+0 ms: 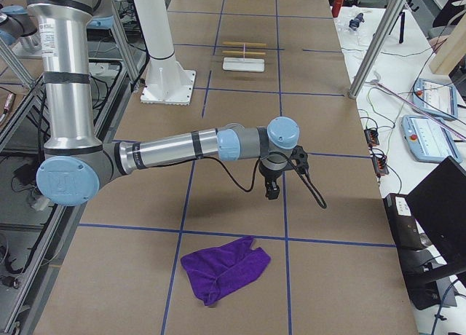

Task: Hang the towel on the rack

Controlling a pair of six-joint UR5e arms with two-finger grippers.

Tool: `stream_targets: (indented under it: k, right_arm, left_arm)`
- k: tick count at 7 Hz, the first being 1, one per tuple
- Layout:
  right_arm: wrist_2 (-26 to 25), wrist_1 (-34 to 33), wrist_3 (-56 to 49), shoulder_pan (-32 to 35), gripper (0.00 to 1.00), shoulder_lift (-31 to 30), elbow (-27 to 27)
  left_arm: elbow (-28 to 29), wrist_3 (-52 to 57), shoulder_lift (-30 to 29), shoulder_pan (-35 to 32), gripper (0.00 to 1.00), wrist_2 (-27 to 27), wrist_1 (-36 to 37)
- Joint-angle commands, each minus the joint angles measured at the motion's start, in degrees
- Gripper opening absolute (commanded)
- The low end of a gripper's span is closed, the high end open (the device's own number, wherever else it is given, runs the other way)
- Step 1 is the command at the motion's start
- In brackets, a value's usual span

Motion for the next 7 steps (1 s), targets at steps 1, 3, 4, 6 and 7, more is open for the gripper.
stream_targets:
  k: [1,3,4,6,7]
  right_arm:
    - [-0.1,0.0,-0.3,0.0,1.00,-2.0,0.6]
    - [-0.8,2.5,-0.4,0.7,1.00,-5.5,0.5]
    - [-2.8,7.0,-0.5,2.7,1.00,-7.9,-1.1]
    - [-3.4,8.8,-0.2,3.0,1.00,-8.0,-6.0]
    - [-3.2,9.4,-0.1,2.9,1.00,-5.6,-11.5]
  left_arm:
    - [-0.2,0.1,0.0,0.1,1.00,0.1,-0.1]
    - [-0.2,0.1,0.0,0.1,1.00,0.3,-0.2]
    - [-0.4,0.0,0.0,0.1,1.00,0.3,-0.1]
    - [-0.2,0.0,0.0,0.1,1.00,0.3,-0.1]
    - [0.1,0.0,0.0,0.1,1.00,0.3,-0.1]
